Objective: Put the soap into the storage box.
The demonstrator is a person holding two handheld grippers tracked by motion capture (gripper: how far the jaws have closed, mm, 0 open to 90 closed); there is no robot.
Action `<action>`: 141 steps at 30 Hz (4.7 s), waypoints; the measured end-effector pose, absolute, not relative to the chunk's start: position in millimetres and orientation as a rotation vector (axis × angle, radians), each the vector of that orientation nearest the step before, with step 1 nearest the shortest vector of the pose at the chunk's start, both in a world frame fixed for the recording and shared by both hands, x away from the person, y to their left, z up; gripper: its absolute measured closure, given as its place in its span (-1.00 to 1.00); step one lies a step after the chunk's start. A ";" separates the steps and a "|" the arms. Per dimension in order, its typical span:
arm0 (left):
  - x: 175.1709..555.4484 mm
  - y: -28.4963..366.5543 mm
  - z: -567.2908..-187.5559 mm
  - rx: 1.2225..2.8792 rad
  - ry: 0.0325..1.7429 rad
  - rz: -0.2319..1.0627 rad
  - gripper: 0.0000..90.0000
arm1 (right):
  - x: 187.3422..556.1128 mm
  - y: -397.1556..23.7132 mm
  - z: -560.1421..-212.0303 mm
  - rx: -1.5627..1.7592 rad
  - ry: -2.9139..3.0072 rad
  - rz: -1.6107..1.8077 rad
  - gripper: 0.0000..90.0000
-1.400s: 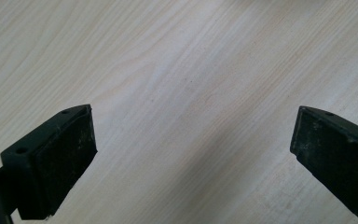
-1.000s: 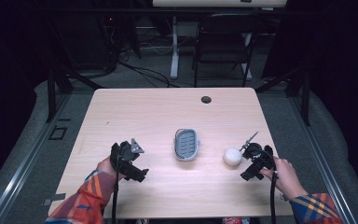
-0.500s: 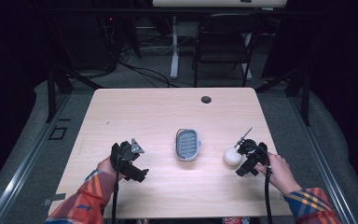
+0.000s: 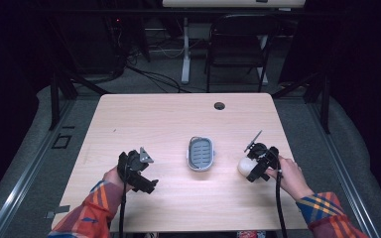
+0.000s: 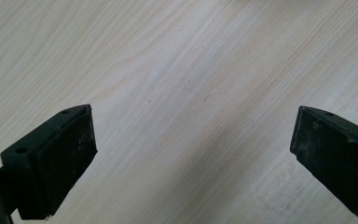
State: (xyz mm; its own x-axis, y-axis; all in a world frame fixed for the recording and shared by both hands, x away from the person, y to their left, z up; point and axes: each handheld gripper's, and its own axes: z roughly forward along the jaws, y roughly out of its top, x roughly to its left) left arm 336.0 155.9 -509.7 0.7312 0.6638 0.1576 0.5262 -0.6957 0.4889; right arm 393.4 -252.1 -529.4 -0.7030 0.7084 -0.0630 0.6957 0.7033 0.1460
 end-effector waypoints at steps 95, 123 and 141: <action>336.1 156.8 -509.7 2.519 0.916 0.448 -1.00 | 416.2 -208.2 -505.8 0.986 2.808 0.097 -0.48; 336.3 157.1 -509.9 2.518 0.917 0.445 -1.00 | 425.8 -181.5 -492.0 0.899 2.818 0.121 -0.48; 336.7 157.6 -510.0 2.517 0.919 0.442 -1.00 | 431.3 -163.0 -472.4 0.853 2.816 0.125 -0.48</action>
State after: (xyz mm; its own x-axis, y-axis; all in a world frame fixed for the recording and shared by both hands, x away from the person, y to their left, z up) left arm 336.7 157.6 -510.0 0.7303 0.6668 0.1485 0.5323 -0.6917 0.4881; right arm 431.3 -163.0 -472.4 -0.8145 0.5569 -0.1624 0.5404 0.8302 0.1369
